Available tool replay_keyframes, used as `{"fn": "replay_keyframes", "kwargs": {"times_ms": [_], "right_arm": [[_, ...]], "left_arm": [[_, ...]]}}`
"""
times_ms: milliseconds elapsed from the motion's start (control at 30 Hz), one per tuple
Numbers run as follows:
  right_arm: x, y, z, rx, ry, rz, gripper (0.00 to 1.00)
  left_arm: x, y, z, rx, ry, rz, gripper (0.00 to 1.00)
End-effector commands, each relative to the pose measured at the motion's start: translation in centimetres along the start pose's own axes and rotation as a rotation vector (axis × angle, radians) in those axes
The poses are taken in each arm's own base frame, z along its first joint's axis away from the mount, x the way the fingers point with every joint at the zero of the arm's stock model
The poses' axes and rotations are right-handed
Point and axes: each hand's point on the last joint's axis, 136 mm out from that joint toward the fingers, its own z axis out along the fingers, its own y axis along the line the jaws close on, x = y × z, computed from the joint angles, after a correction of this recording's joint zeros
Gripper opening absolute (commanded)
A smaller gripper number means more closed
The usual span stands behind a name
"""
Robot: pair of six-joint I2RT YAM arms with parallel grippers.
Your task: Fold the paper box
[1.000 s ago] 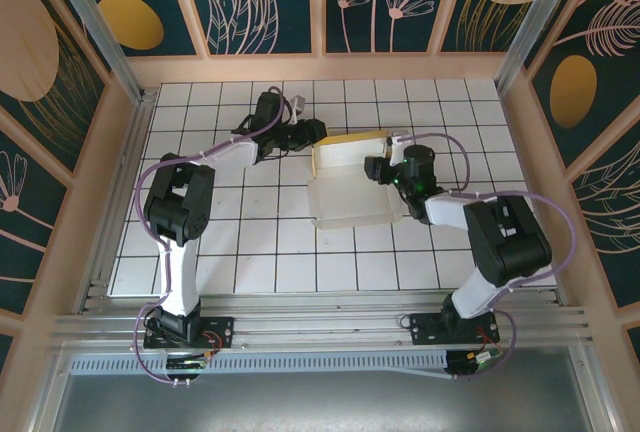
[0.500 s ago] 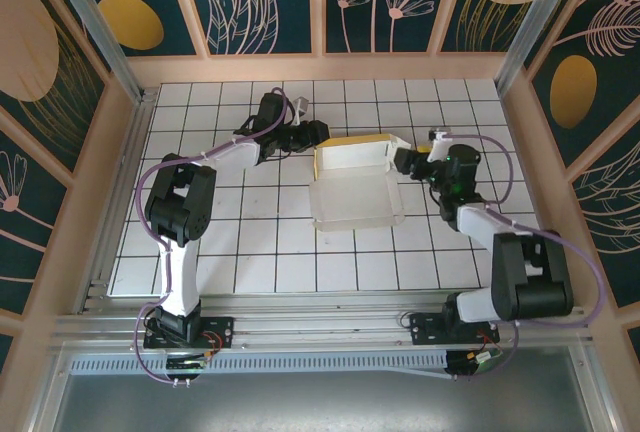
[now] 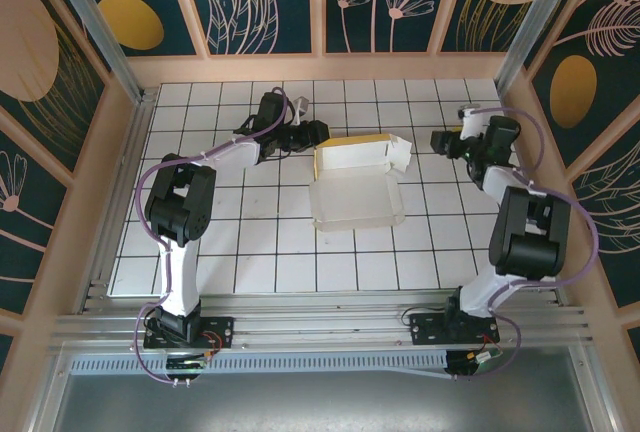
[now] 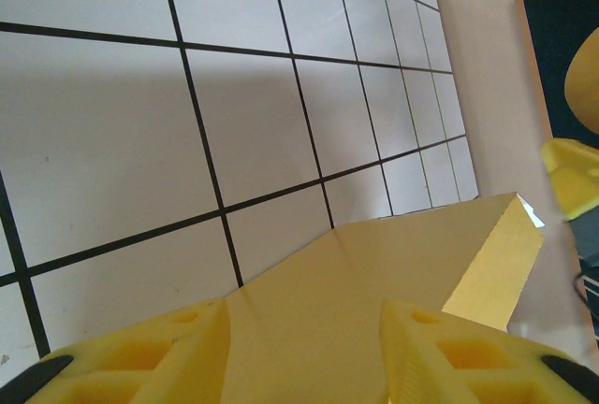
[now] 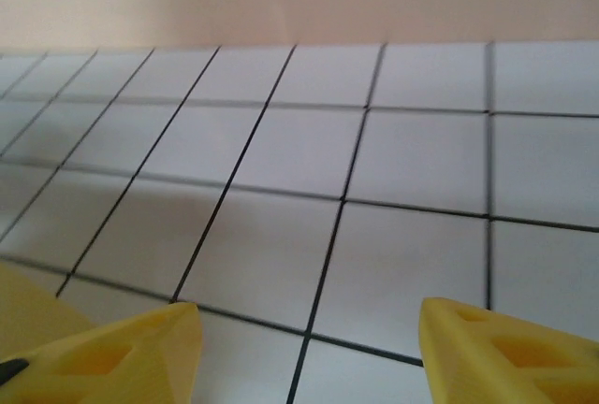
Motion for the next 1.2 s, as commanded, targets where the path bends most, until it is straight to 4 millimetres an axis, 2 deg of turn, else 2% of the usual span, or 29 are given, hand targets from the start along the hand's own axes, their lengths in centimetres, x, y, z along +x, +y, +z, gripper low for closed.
{"fn": "replay_keyframes", "kwargs": {"times_ms": [0,133,267,433,533,800,1000,1167], "right_arm": [[1.6,4.8,1.2,-0.212,0.072,-0.259,0.63],[4.5,6.8,2.4,-0.277,0.171,-0.425,0.62],[5.2,8.1,3.1,-0.316,0.19,-0.45,0.58],[6.3,9.8,2.6,-0.387,0.194,-0.481,0.57],[6.2,11.0,2.3,-0.445,0.172,-0.485,0.57],[5.3,11.5,4.3,-0.444,0.138,-0.554,0.56],[5.0,12.6,5.1,-0.483,0.125,-0.562,0.57],[4.9,13.9,6.0,-0.509,0.116,-0.581,0.57]], "left_arm": [[-0.4,-1.5,-0.9,0.015,-0.005,0.036,0.46],[-0.4,-1.7,-1.0,0.021,-0.009,0.04,0.46],[-0.4,-1.7,-0.9,0.022,-0.005,0.039,0.46],[-0.5,-1.8,-1.0,0.024,-0.01,0.039,0.46],[-0.5,-1.8,-0.9,0.024,-0.008,0.037,0.46],[-0.2,-2.1,-0.7,0.041,0.009,0.053,0.45],[1.2,-3.3,0.6,0.005,0.104,0.221,0.48],[3.1,-2.8,2.7,0.02,0.204,0.252,0.53]]}}
